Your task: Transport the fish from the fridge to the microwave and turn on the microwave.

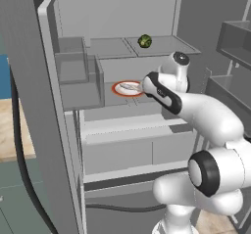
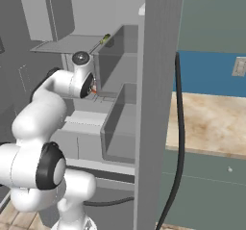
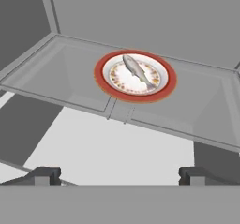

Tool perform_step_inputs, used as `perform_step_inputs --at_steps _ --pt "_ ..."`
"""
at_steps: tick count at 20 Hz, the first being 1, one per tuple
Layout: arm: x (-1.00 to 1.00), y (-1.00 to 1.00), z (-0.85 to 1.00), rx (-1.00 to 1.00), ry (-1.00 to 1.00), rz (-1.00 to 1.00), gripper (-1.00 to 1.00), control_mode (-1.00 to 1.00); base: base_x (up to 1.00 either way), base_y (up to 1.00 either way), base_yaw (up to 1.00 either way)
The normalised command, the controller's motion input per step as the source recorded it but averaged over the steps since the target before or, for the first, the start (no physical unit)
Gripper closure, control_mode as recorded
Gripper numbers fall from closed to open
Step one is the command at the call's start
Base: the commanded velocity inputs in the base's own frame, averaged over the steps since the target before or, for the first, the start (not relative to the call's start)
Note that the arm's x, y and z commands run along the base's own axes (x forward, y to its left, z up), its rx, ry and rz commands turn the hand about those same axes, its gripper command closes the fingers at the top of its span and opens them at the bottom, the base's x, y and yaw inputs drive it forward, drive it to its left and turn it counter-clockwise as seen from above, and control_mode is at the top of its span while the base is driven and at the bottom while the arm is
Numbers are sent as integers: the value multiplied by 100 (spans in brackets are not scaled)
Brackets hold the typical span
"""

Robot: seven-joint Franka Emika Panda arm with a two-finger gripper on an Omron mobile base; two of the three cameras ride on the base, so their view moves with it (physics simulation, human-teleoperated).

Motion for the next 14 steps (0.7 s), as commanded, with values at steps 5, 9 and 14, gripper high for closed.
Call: perform_step_inputs --at_steps 5,9,14 --pt "26 0 -16 0 1 0 -100 -100 0 0 0" --pt "29 0 -11 0 0 0 -100 -100 0 0 0" --pt "40 0 -16 0 0 0 -100 -100 0 0 0"
